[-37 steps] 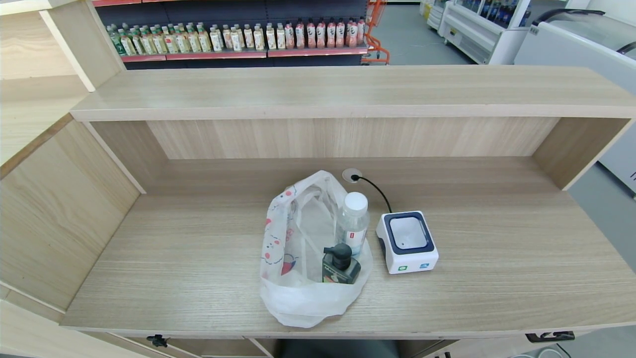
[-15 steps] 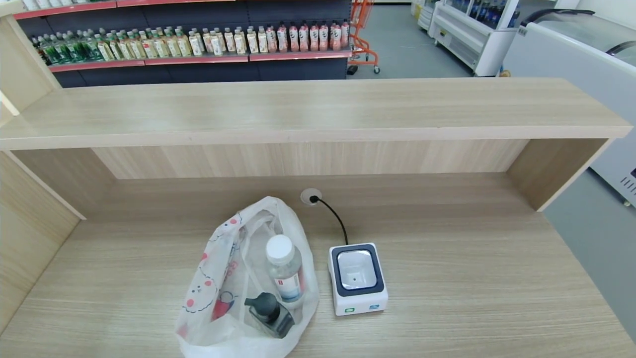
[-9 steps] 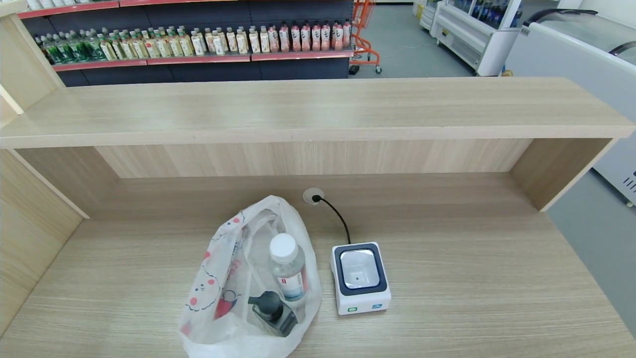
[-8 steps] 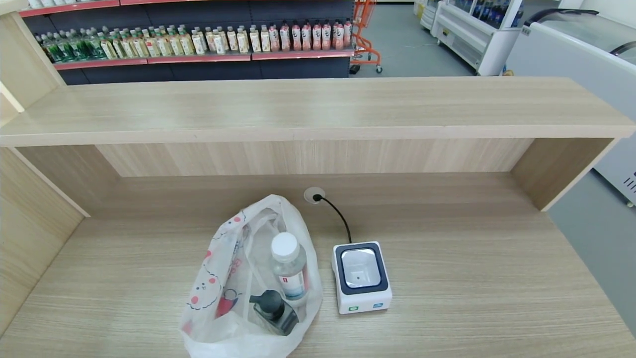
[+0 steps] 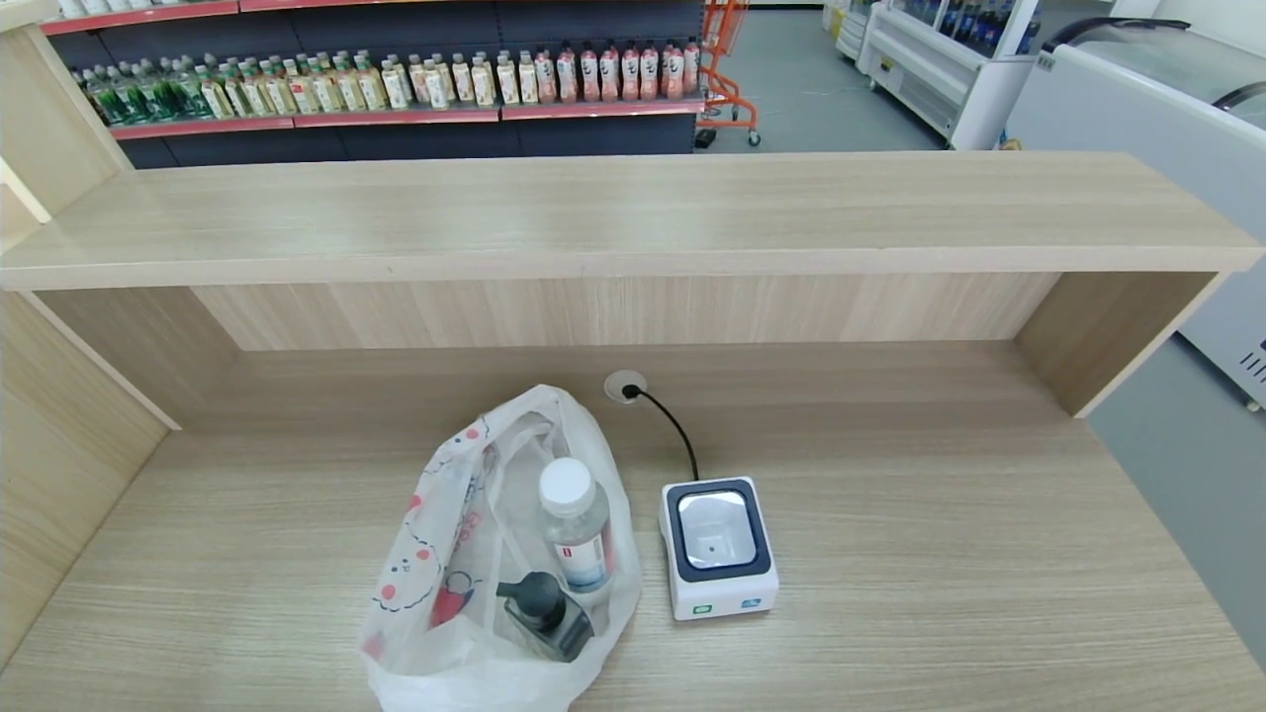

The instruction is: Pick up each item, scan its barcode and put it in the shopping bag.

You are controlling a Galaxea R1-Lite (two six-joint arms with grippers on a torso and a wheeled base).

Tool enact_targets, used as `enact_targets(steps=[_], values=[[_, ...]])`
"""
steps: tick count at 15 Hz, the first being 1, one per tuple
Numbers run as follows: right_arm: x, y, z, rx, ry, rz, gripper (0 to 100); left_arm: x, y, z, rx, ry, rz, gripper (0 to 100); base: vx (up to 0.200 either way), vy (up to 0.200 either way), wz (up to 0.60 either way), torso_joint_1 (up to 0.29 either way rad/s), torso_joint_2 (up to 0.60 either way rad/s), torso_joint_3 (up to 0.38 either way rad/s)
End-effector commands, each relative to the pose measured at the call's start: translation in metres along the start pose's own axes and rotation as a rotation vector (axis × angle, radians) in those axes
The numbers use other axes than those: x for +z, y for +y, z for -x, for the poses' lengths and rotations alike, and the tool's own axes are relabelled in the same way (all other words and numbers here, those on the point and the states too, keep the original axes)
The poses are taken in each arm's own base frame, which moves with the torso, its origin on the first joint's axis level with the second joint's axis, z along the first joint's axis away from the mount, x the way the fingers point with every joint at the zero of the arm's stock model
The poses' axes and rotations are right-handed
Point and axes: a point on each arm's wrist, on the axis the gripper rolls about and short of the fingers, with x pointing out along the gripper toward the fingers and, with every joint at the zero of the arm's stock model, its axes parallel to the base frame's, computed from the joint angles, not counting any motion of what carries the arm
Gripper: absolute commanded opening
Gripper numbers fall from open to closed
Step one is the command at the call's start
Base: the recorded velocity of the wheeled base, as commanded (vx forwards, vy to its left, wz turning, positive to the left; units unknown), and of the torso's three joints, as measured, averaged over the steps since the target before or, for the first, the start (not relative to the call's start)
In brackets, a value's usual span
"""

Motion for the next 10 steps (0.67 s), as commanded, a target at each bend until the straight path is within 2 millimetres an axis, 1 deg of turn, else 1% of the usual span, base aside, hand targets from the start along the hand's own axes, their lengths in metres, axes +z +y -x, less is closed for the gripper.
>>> enact_targets(steps=[1,5,10], values=[[0.0001,-0.0001,-0.0002,0.001,0.002,0.000,100,0.0000,0.0000,0.0000,0.000,-0.001,0.000,100,0.000,0.000,0.00,0.000,0.00,0.000],[0.0001,-0.0001,-0.0001,0.007,0.001,0.000,100,0.0000,0.0000,0.0000,0.000,-0.001,0.000,100,0.000,0.000,0.00,0.000,0.00,0.000],[0.0002,-0.0014,0.0019,0.099,-0.021,0.010,100,0.0000,0.0000,0.0000,0.001,-0.001,0.000,100,0.000,0.000,0.00,0.000,0.00,0.000]])
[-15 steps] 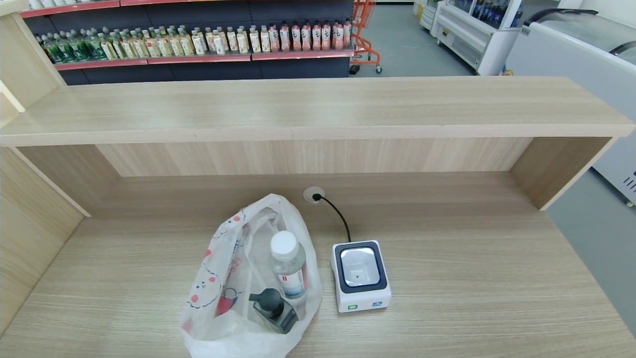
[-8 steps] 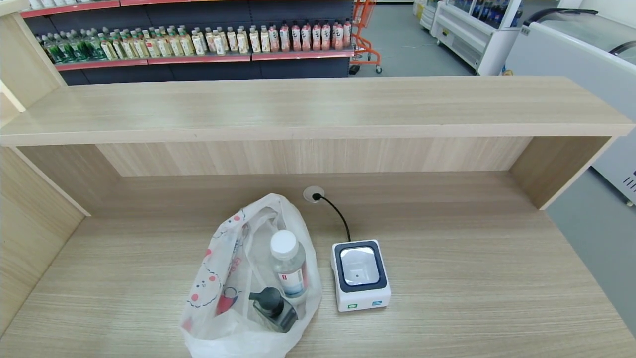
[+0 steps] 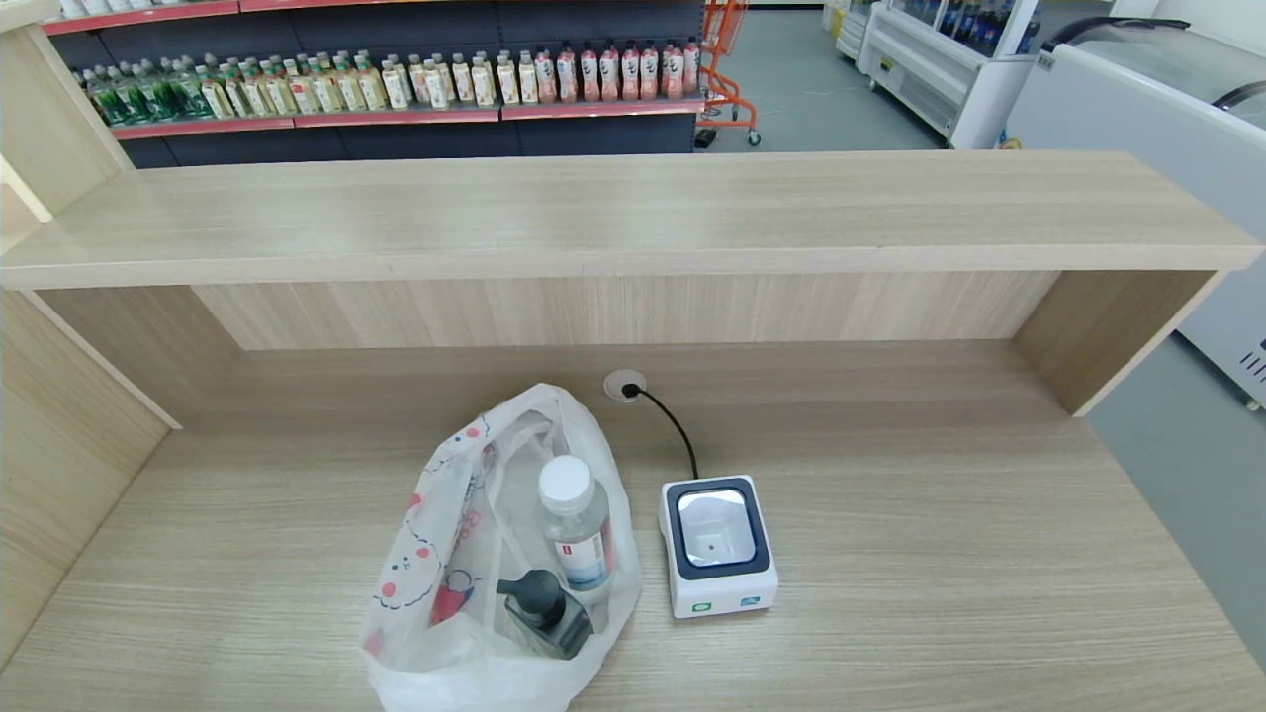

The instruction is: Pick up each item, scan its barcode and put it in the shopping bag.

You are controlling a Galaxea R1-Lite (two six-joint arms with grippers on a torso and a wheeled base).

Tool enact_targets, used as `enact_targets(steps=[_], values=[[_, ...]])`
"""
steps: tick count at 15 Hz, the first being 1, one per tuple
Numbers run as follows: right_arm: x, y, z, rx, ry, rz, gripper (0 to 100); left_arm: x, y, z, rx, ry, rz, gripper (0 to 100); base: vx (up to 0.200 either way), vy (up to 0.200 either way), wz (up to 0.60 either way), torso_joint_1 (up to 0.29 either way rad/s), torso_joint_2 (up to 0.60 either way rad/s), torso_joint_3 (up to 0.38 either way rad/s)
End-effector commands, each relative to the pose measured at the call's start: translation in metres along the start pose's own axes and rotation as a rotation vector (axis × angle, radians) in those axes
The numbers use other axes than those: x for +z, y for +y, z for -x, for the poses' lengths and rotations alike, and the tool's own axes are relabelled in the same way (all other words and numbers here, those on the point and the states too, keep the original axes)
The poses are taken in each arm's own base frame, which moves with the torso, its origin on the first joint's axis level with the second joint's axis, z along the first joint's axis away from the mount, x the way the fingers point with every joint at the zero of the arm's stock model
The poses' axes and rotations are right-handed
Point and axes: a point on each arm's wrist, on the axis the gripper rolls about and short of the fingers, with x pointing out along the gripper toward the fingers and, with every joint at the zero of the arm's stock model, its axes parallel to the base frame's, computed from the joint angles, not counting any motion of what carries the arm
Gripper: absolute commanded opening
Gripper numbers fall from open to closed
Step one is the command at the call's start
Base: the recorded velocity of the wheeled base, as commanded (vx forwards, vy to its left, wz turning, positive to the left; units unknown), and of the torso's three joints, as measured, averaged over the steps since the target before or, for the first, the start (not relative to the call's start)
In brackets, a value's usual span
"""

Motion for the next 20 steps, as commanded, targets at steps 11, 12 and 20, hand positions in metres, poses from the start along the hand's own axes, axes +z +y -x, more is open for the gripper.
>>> enact_targets(steps=[11,12,20], values=[[-0.0023,0.0009,0.0079,0.073,-0.090,-0.018,100,0.0000,0.0000,0.0000,0.001,-0.001,0.000,100,0.000,0.000,0.00,0.000,0.00,0.000],[-0.0023,0.0009,0.0079,0.073,-0.090,-0.018,100,0.0000,0.0000,0.0000,0.000,-0.001,0.000,100,0.000,0.000,0.00,0.000,0.00,0.000],[-0.0023,0.0009,0.0079,0.073,-0.090,-0.017,100,0.0000,0.0000,0.0000,0.000,-0.001,0.000,100,0.000,0.000,0.00,0.000,0.00,0.000]])
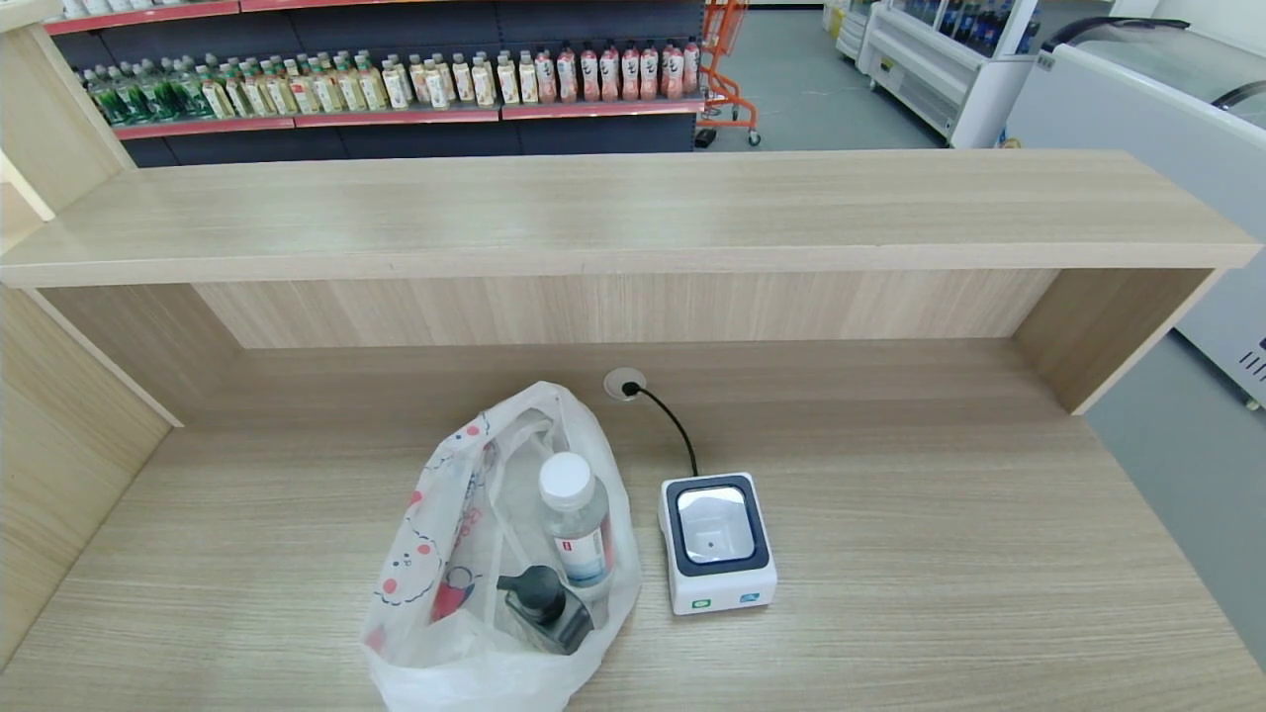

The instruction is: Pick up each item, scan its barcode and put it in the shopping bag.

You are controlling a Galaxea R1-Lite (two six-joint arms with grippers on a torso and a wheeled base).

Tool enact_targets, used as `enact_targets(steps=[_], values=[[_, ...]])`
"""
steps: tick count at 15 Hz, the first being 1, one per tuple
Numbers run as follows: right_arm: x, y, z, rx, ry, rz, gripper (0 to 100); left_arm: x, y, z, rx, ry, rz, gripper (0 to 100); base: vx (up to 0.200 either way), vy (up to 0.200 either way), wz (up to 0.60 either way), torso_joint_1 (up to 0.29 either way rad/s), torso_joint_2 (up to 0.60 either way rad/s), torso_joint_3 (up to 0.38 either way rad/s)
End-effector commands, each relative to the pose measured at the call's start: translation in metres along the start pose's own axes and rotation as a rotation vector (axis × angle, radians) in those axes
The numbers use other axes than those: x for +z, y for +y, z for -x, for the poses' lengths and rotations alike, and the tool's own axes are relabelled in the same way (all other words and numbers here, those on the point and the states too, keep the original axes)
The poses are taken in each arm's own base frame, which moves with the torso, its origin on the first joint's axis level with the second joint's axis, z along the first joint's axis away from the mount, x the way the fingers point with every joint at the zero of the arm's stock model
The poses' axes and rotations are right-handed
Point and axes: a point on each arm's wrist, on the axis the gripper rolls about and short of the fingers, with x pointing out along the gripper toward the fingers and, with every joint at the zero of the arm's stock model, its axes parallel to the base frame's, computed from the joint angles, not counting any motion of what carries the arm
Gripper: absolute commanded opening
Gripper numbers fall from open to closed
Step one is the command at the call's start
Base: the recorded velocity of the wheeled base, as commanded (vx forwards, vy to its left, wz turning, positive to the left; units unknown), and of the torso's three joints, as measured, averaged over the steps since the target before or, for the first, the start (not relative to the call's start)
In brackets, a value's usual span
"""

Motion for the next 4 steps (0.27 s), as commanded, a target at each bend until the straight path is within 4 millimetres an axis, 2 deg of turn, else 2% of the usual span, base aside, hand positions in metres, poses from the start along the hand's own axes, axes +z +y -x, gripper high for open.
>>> enact_targets(steps=[1,4], values=[[0.0000,0.0000,-0.0001,0.001,0.001,0.000,100,0.0000,0.0000,0.0000,0.001,-0.001,0.000,100,0.000,0.000,0.00,0.000,0.00,0.000],[0.0000,-0.0001,-0.0001,-0.002,0.001,0.000,100,0.0000,0.0000,0.0000,0.000,-0.001,0.000,100,0.000,0.000,0.00,0.000,0.00,0.000]])
